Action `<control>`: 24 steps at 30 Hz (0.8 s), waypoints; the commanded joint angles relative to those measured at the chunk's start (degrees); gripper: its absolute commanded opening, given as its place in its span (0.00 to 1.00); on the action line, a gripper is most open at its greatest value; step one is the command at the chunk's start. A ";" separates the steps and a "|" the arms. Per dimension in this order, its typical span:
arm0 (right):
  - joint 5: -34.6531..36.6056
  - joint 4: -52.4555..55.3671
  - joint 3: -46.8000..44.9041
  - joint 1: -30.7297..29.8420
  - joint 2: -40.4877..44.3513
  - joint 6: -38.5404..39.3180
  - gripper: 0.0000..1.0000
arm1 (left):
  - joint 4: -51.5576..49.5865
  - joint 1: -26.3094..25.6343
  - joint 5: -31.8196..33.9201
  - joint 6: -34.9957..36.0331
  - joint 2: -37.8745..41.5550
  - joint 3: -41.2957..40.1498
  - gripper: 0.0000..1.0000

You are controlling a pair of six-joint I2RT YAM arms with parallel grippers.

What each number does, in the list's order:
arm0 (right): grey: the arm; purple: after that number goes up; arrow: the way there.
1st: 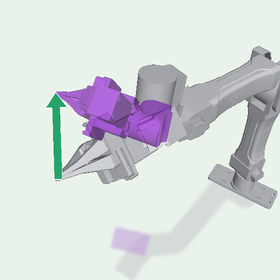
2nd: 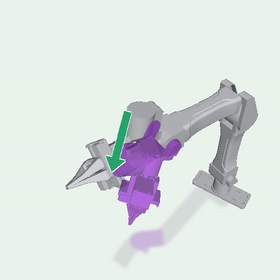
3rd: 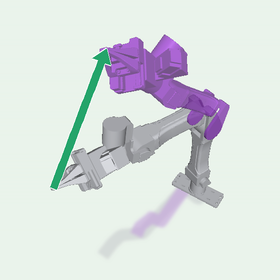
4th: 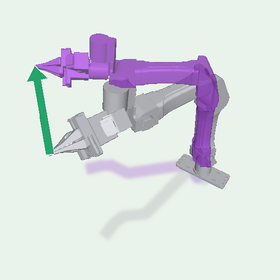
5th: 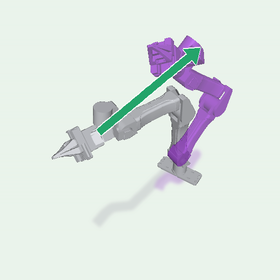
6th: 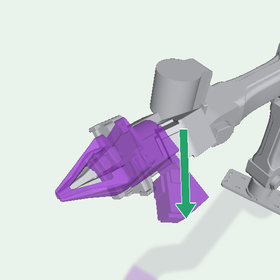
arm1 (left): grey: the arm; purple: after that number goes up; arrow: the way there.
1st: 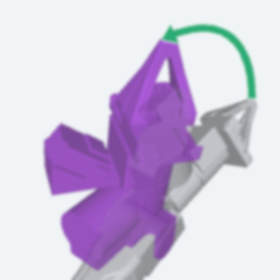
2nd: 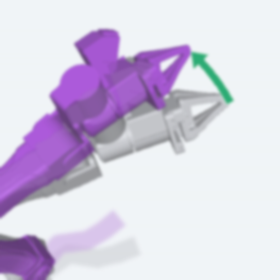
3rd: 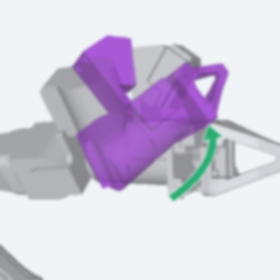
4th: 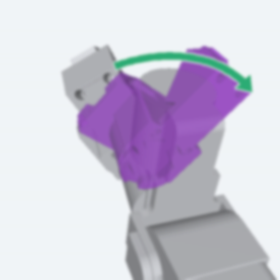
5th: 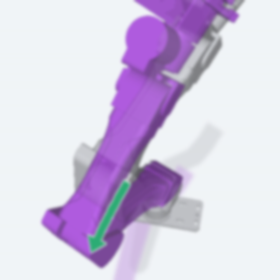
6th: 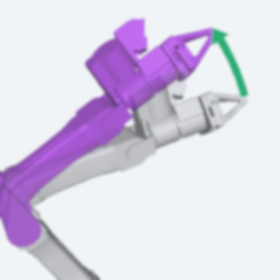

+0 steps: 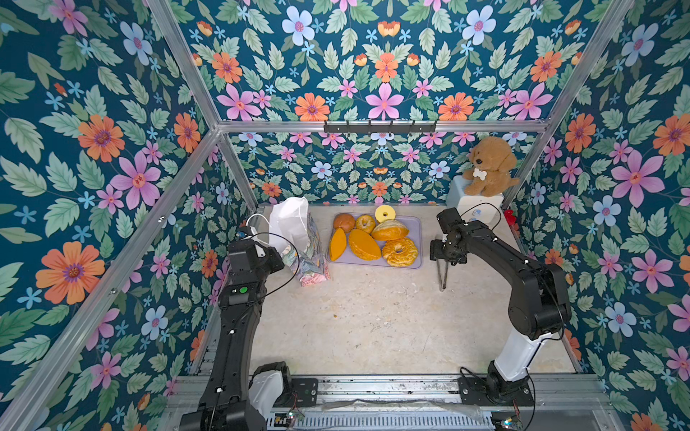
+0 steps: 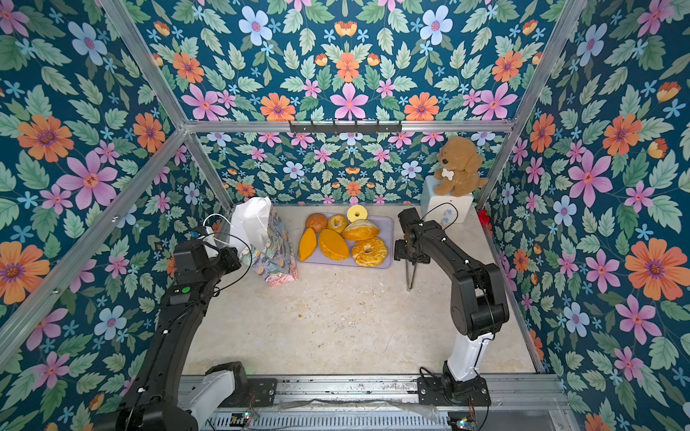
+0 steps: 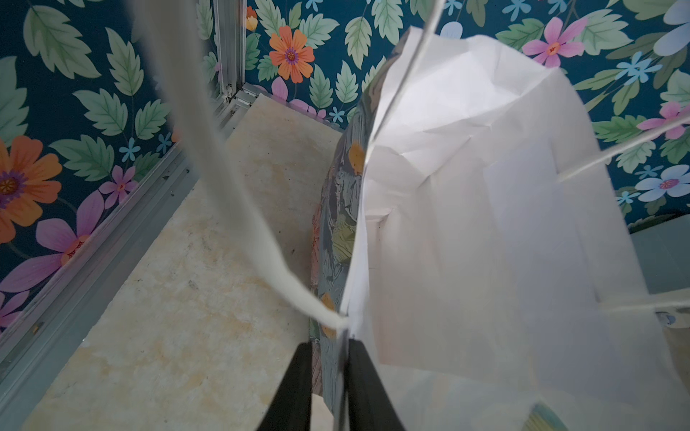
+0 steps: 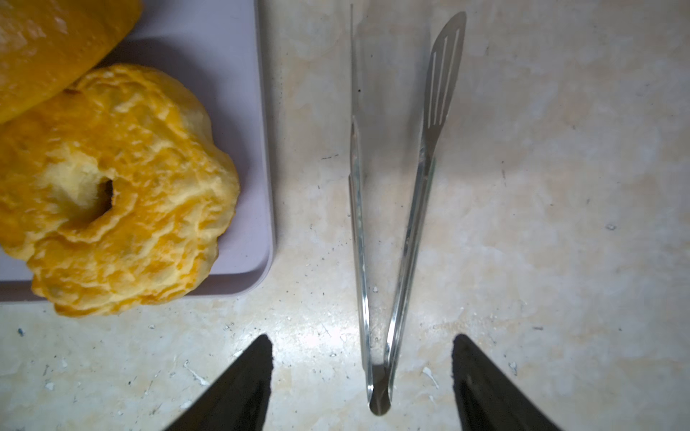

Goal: Pack bread into a paper bag
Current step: Pick up the clamp from the center of the board.

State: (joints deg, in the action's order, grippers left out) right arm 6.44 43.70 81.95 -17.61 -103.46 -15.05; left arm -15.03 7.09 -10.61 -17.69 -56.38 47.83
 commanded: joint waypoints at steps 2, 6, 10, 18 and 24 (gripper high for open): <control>2.26 2.17 0.46 1.48 0.08 1.67 0.78 | -0.25 0.20 0.18 0.27 0.00 1.12 0.26; 1.12 1.03 -1.21 3.62 1.06 2.11 0.79 | -0.27 0.26 0.88 0.38 0.35 2.17 0.28; -0.40 -0.41 -2.81 4.69 0.86 2.27 0.80 | 0.89 0.27 -0.52 -0.23 -0.68 1.67 0.29; -4.51 -2.26 -4.22 4.66 -0.88 1.96 0.81 | 1.68 0.29 -2.04 -0.88 -1.35 0.79 0.30; -5.09 -5.17 -8.06 4.53 -0.13 1.34 0.81 | 2.17 0.30 -2.21 -0.87 -1.50 0.43 0.30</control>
State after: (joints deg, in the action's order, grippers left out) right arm 2.46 40.14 74.56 -12.88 -103.68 -13.41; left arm -13.39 7.40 -12.14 -18.13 -57.80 48.47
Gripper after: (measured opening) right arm 0.814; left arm 0.300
